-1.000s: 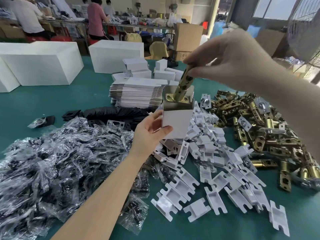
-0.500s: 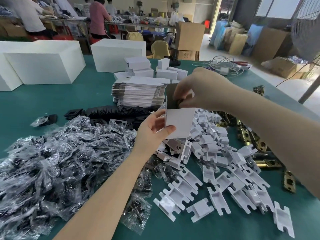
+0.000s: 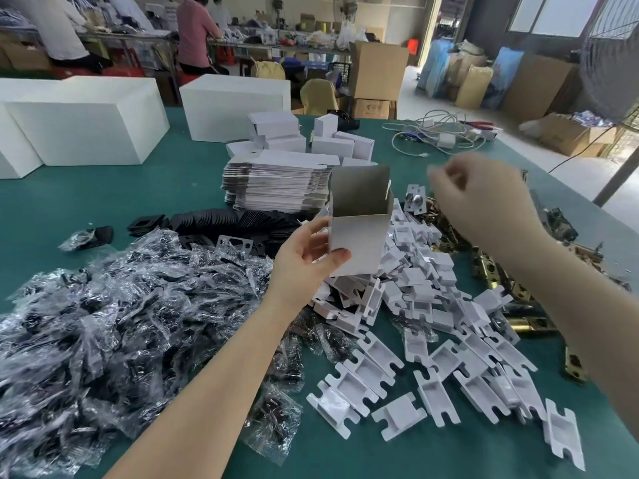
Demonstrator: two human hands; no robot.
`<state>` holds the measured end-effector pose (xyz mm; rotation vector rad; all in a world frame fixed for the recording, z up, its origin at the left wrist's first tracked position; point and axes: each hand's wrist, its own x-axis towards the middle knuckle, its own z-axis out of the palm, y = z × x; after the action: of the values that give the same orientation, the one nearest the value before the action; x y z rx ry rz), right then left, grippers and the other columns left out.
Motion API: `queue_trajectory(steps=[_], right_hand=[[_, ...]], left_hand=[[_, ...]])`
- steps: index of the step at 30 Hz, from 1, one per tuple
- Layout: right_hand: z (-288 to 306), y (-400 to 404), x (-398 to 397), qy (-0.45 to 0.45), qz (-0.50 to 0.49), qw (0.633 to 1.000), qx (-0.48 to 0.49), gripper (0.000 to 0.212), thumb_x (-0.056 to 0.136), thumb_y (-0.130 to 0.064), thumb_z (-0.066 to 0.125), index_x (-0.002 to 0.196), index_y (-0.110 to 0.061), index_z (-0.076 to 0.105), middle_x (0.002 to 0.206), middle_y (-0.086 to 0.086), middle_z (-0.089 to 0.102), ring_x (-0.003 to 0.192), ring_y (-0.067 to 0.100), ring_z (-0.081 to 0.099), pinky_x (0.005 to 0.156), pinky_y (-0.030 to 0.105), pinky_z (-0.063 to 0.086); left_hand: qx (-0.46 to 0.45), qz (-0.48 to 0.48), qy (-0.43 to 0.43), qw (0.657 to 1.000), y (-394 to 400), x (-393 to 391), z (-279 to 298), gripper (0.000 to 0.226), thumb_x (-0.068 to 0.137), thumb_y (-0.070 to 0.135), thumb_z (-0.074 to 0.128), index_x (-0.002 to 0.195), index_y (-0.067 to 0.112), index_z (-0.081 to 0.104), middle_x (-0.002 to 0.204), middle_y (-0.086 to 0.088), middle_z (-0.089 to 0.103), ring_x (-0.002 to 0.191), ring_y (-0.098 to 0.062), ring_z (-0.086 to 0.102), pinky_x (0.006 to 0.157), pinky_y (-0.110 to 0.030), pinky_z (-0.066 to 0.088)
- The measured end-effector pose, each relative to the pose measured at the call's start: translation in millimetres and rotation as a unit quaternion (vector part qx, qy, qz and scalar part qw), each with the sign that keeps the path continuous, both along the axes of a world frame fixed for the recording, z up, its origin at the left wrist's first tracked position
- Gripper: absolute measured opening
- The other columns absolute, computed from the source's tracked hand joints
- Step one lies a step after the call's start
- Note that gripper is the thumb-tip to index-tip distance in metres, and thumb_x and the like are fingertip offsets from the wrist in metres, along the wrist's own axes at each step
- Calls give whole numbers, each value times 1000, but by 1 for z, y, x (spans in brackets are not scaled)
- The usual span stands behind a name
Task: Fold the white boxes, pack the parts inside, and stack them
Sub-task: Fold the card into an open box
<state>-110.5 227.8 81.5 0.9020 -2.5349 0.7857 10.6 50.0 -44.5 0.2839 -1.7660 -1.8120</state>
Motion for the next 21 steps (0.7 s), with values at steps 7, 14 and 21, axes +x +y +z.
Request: queue_trajectory(steps=[7,14,21], right_hand=[[-79,10,11,-170,-1,952,253,40,91,-42,64,123,-18,56,95,-3,62,74,11,61,66,27,55],[-86,6,3,-159,-30,950,267,45,87,-19,65,129,-21,49,98,0,57,84,22,59,73,36,57],[-80,23,-7,-243,26,949,197,52,79,-14,70,128,-25,54,98,-6,60,75,11,63,60,26,57]], left_hand=[[-43,19,-16,999,0,0,1,53,84,11,77,112,48,54,111,9,69,97,2,67,74,-13,53],[-42,16,-14,999,-1,-1,-1,52,83,9,77,114,44,55,112,5,69,99,-1,67,77,-16,54],[-37,10,-14,999,-1,-1,0,52,83,9,77,113,44,55,111,7,69,96,0,68,75,-17,54]])
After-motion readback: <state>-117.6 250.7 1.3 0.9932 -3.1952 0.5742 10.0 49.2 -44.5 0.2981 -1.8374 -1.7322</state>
